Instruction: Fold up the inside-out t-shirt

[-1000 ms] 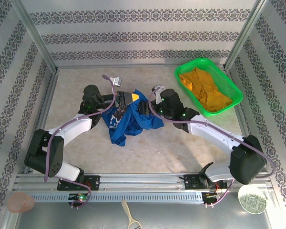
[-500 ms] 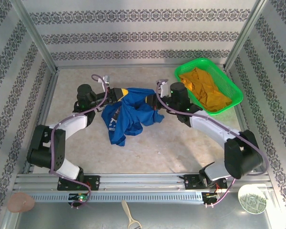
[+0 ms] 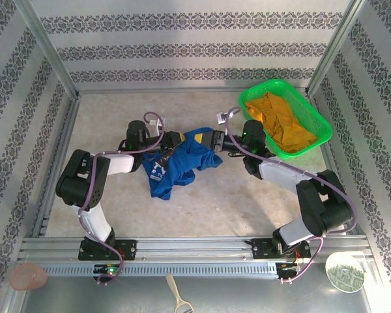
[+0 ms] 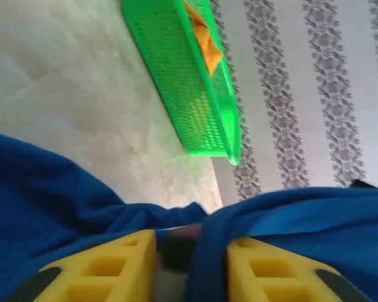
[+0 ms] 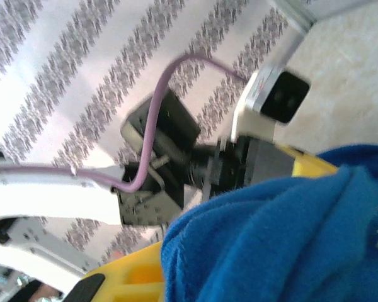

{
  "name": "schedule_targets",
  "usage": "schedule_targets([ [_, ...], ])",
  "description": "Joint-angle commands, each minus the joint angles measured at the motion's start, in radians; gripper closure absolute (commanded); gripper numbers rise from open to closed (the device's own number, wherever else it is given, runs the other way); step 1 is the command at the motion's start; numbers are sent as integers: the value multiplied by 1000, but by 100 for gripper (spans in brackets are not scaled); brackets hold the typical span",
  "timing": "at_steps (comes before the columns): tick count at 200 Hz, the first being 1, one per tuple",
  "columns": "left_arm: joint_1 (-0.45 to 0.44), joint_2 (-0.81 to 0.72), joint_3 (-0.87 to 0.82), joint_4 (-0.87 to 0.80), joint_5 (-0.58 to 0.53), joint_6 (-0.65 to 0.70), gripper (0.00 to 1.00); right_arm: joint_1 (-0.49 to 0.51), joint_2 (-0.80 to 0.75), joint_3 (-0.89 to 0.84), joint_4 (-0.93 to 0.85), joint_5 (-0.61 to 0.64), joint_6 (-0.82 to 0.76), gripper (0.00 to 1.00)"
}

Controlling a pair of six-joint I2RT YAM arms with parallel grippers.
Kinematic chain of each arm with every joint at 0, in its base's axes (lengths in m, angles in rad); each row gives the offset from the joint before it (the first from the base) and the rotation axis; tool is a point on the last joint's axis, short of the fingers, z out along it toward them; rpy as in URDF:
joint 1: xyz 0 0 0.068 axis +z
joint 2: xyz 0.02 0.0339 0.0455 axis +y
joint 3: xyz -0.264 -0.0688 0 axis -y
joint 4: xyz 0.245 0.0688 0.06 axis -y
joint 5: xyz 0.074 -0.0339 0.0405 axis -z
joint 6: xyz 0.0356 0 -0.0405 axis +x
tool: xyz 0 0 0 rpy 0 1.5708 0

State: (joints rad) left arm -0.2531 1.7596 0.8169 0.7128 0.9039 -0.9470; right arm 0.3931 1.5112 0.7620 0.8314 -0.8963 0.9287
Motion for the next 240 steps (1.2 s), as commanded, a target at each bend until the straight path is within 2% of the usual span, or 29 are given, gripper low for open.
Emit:
schedule_targets([
  [1,20,-178,-39,-215,-157,171,49,-55,-11,-30,302,-20,136,100],
  [28,-16,-445,-19,-547,-316,373,34,-79,-67,-62,253,12,120,100],
  [54,-71,-562,39,-685,-373,425,29,-77,-122,-69,206,39,104,100],
  [96,-189,-518,167,-726,-433,422,24,-47,-216,11,59,62,55,100],
  [133,-286,-411,298,-811,-513,498,22,-5,-244,127,-80,61,-6,100],
  [183,-307,-338,316,-849,-668,492,22,28,-264,141,-148,71,-43,100],
  [207,-307,-291,338,-841,-676,499,22,55,-244,113,-128,75,-44,100],
  [216,-307,-270,352,-826,-635,502,23,59,-235,103,-112,76,-41,100],
  [227,-307,-246,358,-782,-559,502,33,53,-227,88,-100,78,-43,100],
  [240,-304,-233,366,-765,-477,513,58,26,-227,59,-93,87,-41,100],
])
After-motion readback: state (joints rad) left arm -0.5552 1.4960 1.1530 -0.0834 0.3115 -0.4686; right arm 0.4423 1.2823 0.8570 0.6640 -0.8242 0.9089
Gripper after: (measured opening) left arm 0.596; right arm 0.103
